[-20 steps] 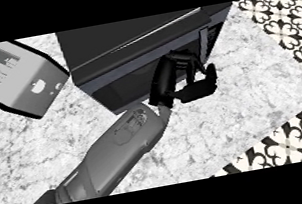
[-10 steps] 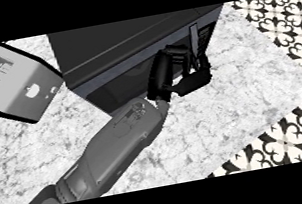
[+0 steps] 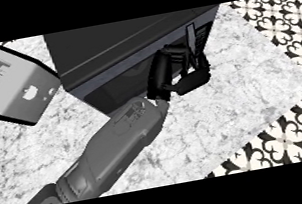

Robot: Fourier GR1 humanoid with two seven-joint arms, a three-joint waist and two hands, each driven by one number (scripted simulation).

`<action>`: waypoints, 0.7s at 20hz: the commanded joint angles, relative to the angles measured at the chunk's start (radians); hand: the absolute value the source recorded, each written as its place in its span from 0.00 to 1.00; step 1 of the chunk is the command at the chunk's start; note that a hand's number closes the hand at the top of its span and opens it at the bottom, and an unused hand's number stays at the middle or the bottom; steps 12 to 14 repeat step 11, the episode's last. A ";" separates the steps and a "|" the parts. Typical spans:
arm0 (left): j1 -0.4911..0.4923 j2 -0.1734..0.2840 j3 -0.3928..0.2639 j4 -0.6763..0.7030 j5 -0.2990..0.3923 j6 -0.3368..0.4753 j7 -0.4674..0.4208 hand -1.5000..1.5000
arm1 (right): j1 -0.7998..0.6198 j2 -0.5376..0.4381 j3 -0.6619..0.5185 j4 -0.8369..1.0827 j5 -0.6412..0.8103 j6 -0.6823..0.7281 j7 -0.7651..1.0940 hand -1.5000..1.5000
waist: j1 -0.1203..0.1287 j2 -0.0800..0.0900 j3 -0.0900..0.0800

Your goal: Pick up the milk, place it into the microwave and close the microwave

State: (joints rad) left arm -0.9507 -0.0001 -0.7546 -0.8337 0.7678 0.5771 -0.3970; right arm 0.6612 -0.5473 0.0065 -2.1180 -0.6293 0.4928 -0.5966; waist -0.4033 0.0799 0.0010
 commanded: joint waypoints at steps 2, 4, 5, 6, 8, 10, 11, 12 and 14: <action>-0.055 0.000 0.019 0.066 0.033 -0.012 -0.010 1.00 | 0.010 -0.016 -0.006 -0.009 -0.029 0.041 -0.011 0.00 | -0.021 0.010 0.002; -0.062 0.000 0.022 0.080 0.041 -0.016 -0.019 1.00 | 0.019 -0.019 -0.005 -0.012 -0.041 0.038 0.001 0.00 | -0.011 0.012 0.001; -0.073 0.000 0.019 0.073 0.050 -0.016 -0.016 1.00 | 0.012 -0.025 -0.007 -0.015 -0.044 0.042 0.003 0.00 | -0.015 0.012 0.002; -0.052 0.000 0.012 0.084 0.050 -0.012 -0.031 1.00 | 0.028 -0.032 -0.011 -0.023 -0.048 0.050 0.006 0.00 | -0.022 0.009 0.001; -0.061 0.000 0.010 0.089 0.059 -0.024 -0.034 1.00 | 0.022 -0.036 -0.018 -0.034 -0.055 0.052 0.006 0.00 | -0.015 0.008 0.000; -0.059 0.000 0.003 0.090 0.065 -0.016 -0.047 1.00 | 0.026 -0.044 -0.024 -0.032 -0.058 0.059 0.009 0.00 | -0.029 0.010 0.002; -0.074 0.000 0.007 0.098 0.068 -0.016 -0.042 1.00 | 0.032 -0.050 -0.022 -0.046 -0.059 0.062 0.017 0.00 | -0.024 0.006 0.001; -0.074 0.000 0.007 0.098 0.068 -0.016 -0.042 1.00 | 0.032 -0.050 -0.022 -0.046 -0.059 0.062 0.017 0.00 | -0.024 0.006 0.001; -0.074 0.000 0.007 0.098 0.068 -0.016 -0.042 1.00 | 0.032 -0.050 -0.022 -0.046 -0.059 0.062 0.017 0.00 | -0.024 0.006 0.001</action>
